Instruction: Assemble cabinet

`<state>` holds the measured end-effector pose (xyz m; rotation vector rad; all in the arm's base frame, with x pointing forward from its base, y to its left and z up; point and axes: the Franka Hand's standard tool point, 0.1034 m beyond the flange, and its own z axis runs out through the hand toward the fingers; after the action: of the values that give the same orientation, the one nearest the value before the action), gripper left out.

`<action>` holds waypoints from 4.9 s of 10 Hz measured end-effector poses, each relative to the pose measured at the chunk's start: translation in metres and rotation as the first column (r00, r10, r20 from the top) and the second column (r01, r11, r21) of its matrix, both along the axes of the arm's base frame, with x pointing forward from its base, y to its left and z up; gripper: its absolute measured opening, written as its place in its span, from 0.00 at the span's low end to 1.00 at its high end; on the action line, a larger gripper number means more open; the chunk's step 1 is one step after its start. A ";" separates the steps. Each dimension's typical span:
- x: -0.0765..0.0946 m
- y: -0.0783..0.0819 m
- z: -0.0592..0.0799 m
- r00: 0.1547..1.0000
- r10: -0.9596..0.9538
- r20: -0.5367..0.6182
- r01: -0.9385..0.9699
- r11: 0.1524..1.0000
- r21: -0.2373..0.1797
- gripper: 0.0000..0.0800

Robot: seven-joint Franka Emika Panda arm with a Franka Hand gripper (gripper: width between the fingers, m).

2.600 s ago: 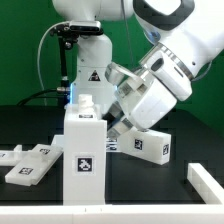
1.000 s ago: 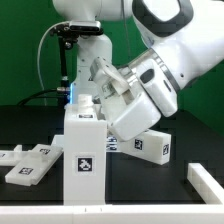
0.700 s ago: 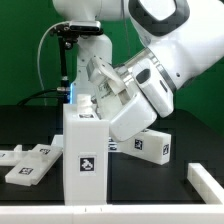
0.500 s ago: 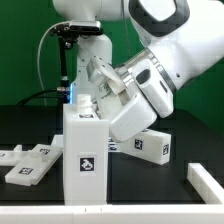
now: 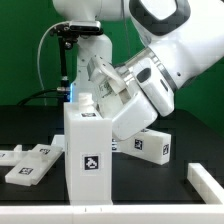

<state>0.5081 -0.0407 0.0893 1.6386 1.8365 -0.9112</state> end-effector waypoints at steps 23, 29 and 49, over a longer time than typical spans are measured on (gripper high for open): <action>0.032 0.036 -0.011 0.233 -0.973 0.009 0.499 0.128 0.857 0.04; 0.035 0.090 -0.048 -0.071 -0.996 -0.052 0.520 -0.081 0.850 0.04; 0.061 0.162 -0.058 -0.190 -0.978 -0.086 0.577 -0.182 0.796 0.05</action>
Offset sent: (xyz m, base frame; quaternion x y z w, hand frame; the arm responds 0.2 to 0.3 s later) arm 0.0001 0.0173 0.0295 0.1323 0.2008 0.1739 0.9549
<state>0.5691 0.1212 0.0311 3.2722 -0.0841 0.1302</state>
